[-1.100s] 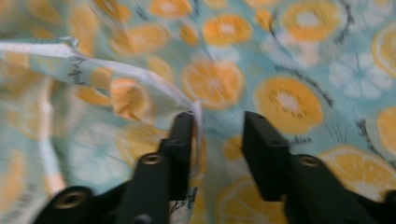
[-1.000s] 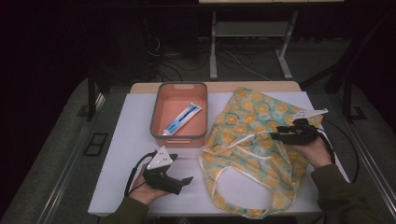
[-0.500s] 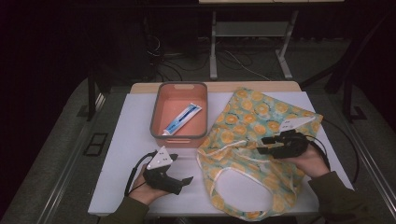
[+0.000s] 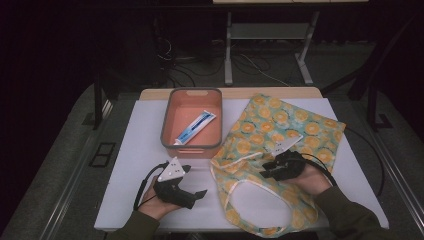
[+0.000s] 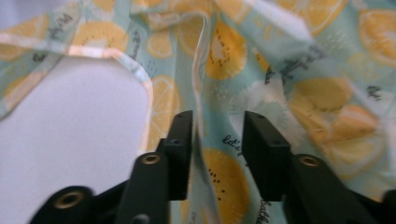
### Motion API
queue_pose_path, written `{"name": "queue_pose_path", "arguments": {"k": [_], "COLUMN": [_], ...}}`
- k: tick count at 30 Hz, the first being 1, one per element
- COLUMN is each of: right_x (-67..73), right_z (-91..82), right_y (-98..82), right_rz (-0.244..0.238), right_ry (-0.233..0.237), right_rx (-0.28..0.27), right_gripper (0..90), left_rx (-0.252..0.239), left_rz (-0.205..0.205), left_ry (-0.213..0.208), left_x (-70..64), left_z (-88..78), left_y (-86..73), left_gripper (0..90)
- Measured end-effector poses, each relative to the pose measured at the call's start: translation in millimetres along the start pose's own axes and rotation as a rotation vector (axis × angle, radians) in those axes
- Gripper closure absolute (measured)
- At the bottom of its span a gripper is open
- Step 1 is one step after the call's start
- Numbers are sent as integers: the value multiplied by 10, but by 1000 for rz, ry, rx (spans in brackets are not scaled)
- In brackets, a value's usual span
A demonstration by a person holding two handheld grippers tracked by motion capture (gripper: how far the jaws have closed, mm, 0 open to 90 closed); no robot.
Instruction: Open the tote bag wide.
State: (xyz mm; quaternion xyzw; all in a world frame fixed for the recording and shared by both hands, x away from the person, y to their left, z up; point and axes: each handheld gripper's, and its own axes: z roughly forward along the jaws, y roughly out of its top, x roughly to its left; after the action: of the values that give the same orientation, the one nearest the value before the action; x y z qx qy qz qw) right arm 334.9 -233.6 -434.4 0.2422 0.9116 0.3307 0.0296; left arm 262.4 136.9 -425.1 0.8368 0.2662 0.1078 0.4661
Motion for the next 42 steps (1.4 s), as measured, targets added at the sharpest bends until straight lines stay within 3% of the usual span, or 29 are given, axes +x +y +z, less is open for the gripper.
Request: {"name": "queue_pose_path", "arguments": {"k": [3, 11, 20, 28, 35, 42], "right_x": [-12, -99, -378, -632, -840, -898], "right_z": [-24, -328, -644, -716, -804, -840], "right_y": [2, 41, 108, 136, 14, -61], "right_rz": [-3, 27, 104, 179, 247, 281], "right_ry": [22, -6, -82, -144, -202, -204], "right_rx": [-18, -152, -287, -338, -359, -368], "right_gripper": [888, 893, 894, 894, 895, 894], "left_rx": [0, 0, -2, -4, 5, 8], "left_rz": [-1, -2, -10, -11, -10, -10], "left_ry": [0, 1, 0, 2, 10, 15], "left_x": [1, 4, 30, 32, 20, 13], "left_z": [-1, 1, -6, -19, -19, -31], "left_y": [-1, -1, -19, -27, -31, -33], "left_gripper": [33, 33, 33, 33, 33, 33]}}
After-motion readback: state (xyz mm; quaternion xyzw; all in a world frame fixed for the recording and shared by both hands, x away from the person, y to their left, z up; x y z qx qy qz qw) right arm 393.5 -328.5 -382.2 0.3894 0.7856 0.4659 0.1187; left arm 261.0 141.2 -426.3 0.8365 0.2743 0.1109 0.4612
